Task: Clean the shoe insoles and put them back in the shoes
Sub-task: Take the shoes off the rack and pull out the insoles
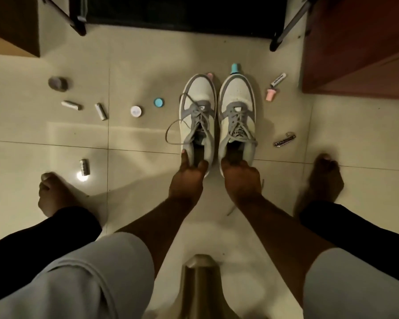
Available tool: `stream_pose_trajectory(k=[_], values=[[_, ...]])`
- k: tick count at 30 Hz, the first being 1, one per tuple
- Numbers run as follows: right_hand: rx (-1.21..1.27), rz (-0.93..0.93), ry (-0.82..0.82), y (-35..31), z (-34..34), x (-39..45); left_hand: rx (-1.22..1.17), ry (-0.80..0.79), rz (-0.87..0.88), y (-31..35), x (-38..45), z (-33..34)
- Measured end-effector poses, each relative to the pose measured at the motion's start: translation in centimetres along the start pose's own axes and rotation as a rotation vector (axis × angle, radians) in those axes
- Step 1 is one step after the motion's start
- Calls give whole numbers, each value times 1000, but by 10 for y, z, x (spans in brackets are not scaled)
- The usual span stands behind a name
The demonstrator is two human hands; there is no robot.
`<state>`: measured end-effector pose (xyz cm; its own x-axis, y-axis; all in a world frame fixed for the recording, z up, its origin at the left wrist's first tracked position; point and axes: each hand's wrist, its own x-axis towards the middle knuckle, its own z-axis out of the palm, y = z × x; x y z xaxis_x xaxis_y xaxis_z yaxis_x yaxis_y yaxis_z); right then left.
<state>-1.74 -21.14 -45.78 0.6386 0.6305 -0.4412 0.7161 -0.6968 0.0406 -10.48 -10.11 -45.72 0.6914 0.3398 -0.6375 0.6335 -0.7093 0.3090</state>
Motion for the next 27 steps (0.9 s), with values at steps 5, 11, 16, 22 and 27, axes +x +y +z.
stream_pose_trajectory(k=[5, 11, 16, 22, 27], values=[[75, -11, -55, 12, -7, 21, 72, -70, 9, 23, 15, -16], [105, -7, -106, 16, -29, 8, 29, -136, -20, 31, 2, -51], [164, -79, 57, 10, -123, -6, -113, -24, 3, 36, -38, -140], [184, -157, 61, -14, -269, -22, -120, 214, 15, 30, -95, -251], [305, -189, 208, -45, -378, -25, -120, 484, 35, 15, -128, -345]])
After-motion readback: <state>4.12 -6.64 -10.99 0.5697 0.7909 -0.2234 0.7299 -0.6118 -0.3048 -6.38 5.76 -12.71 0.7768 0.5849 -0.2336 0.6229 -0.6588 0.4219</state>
